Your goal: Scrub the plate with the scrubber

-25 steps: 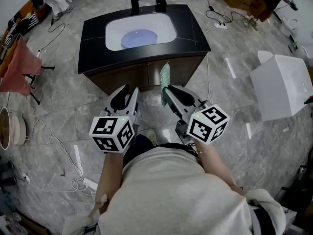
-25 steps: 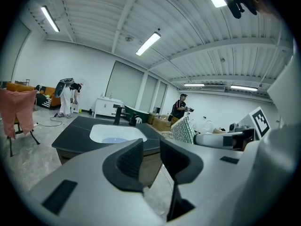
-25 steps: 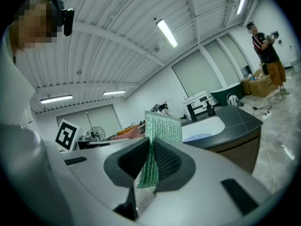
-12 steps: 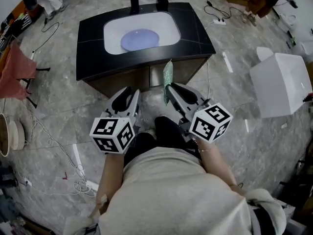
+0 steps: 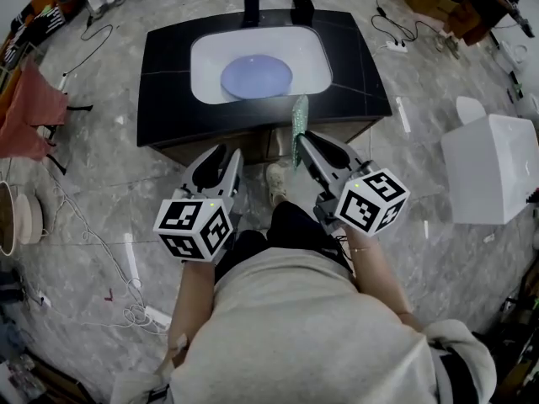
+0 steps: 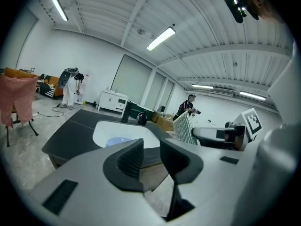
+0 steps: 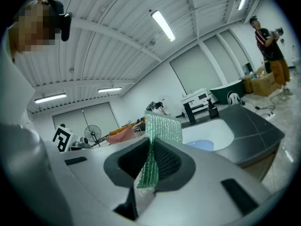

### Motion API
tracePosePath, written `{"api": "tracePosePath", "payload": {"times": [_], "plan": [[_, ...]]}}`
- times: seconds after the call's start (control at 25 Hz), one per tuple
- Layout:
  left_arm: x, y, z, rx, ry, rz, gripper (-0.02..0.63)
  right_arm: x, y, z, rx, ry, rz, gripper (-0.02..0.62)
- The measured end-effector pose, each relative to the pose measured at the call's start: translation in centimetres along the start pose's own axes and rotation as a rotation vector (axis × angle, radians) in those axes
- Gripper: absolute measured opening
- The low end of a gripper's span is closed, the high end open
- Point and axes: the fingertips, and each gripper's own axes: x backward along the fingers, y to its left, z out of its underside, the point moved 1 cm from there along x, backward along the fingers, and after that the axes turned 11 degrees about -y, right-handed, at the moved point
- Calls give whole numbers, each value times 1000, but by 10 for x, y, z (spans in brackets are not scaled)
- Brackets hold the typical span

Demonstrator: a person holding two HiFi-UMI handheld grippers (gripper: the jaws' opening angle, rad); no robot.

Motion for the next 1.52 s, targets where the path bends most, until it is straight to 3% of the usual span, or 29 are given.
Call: {"api": "tracePosePath", "payload": {"times": [0.8, 1.52], "plan": [[-211, 83, -43, 5, 4, -154, 115, -176, -144, -66, -11, 100, -145, 49], [-258, 114, -19, 125, 101, -222, 115, -206, -187, -37, -124, 254, -140, 49]]}}
